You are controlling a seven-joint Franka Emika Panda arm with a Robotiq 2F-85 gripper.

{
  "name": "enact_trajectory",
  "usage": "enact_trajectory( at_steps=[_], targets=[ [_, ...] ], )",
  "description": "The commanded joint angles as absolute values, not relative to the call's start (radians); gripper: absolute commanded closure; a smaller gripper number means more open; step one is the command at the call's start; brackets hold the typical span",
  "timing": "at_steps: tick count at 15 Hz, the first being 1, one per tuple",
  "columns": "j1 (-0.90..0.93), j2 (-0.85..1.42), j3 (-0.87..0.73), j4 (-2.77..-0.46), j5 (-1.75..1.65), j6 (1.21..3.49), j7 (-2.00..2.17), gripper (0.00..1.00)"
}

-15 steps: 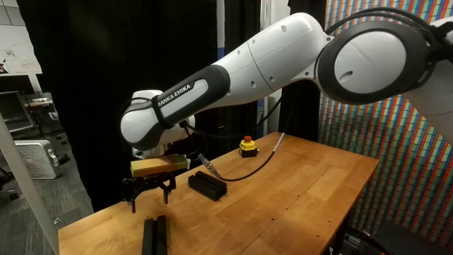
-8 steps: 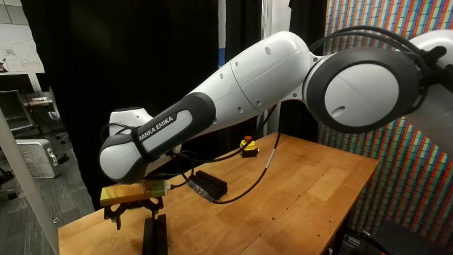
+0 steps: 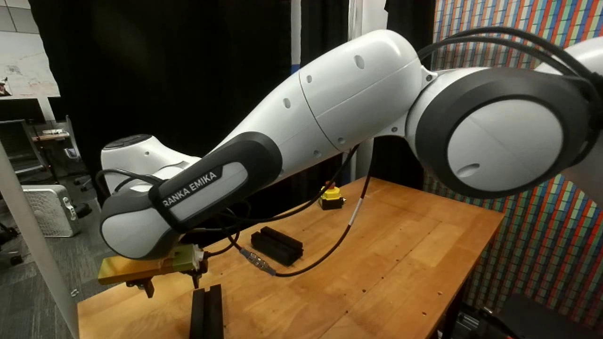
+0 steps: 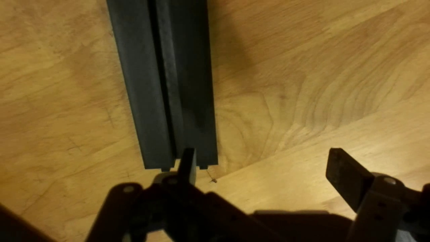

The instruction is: Stack the black objects

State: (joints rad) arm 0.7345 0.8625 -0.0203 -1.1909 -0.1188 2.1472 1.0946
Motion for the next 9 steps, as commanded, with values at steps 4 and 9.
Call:
enact_trajectory(
  at_steps=[4, 9],
  targets=[
    [0.768, 0.844, -0.06, -1.173, -0.128, 2.045, 1.193, 0.0],
    [0.745, 0.83, -0.044, -1.207, -0.106, 2.047, 1.19, 0.0]
  ],
)
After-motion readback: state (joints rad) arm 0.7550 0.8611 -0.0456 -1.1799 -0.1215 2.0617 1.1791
